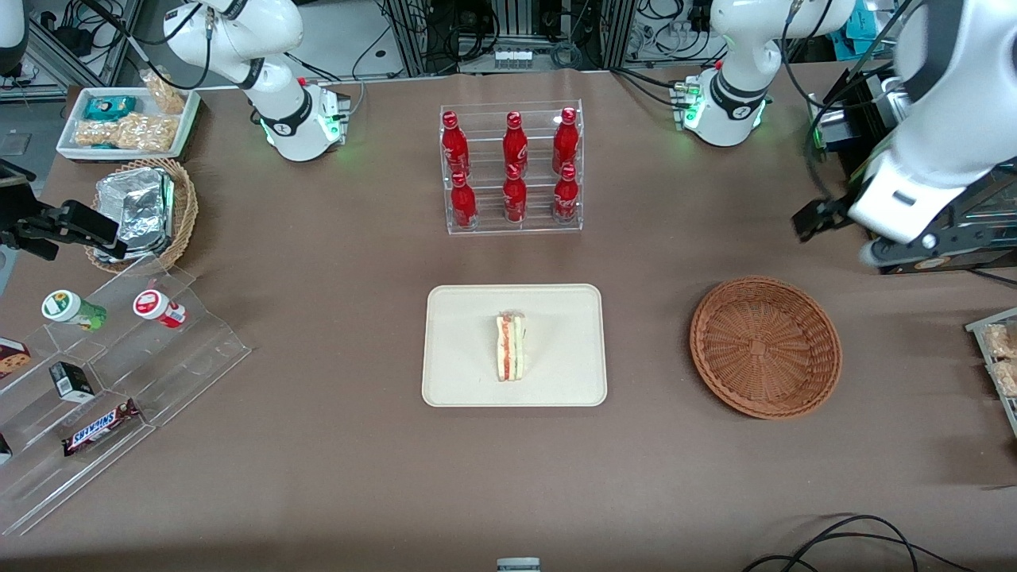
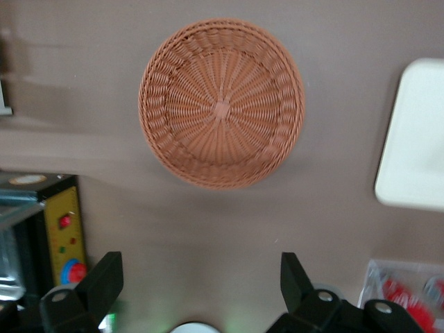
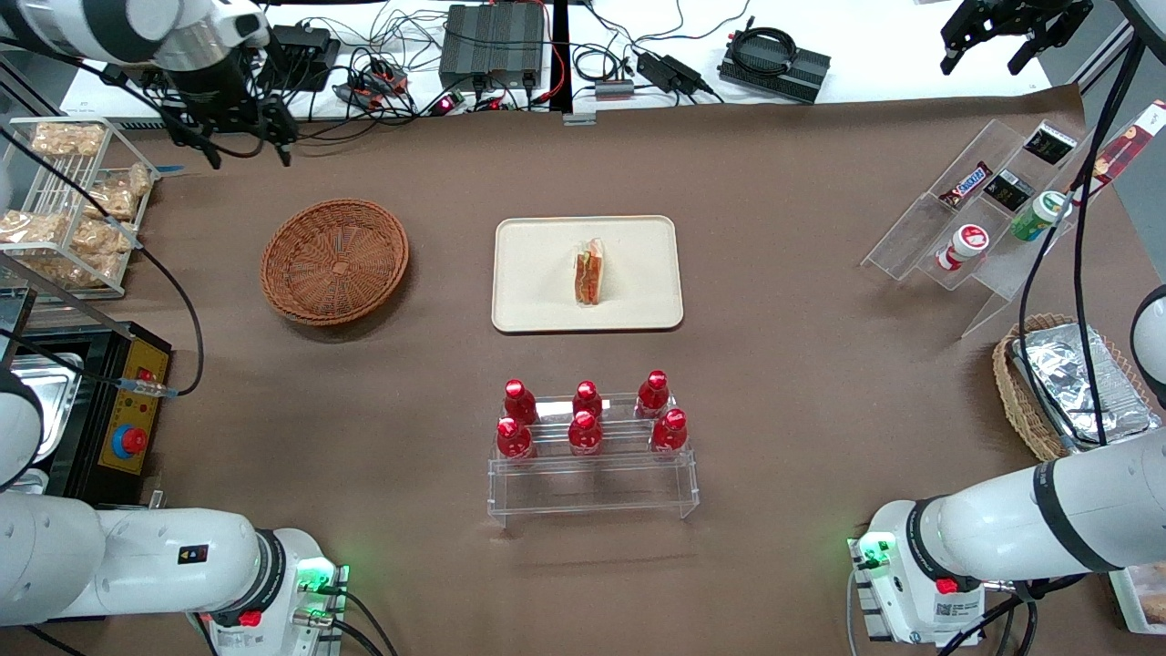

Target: Place sandwich from basket to tray

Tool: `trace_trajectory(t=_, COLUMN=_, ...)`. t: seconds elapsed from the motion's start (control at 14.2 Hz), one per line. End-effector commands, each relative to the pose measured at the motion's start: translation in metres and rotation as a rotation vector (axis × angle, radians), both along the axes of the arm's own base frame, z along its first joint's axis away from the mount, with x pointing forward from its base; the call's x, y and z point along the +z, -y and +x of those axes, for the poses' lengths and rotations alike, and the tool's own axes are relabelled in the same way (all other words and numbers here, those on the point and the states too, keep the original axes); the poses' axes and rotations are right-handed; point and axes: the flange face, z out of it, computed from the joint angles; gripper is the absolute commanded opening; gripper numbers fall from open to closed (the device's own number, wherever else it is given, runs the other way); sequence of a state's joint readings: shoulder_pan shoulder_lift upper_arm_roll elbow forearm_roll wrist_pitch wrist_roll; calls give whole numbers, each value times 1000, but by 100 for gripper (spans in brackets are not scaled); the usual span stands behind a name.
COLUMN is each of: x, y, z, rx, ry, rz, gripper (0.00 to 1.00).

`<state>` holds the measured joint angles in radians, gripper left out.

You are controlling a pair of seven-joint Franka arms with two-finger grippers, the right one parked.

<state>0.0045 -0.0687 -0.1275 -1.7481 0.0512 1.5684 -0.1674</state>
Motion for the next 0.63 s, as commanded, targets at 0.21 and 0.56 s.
trace_trajectory(t=0.21, x=32, y=-21, z=6, rx=-47, ry=44, rz=-90, gripper=100)
trace_trajectory(t=0.56, x=31, y=-29, z=33, rx=-23, ry=68, rz=-93, gripper=100)
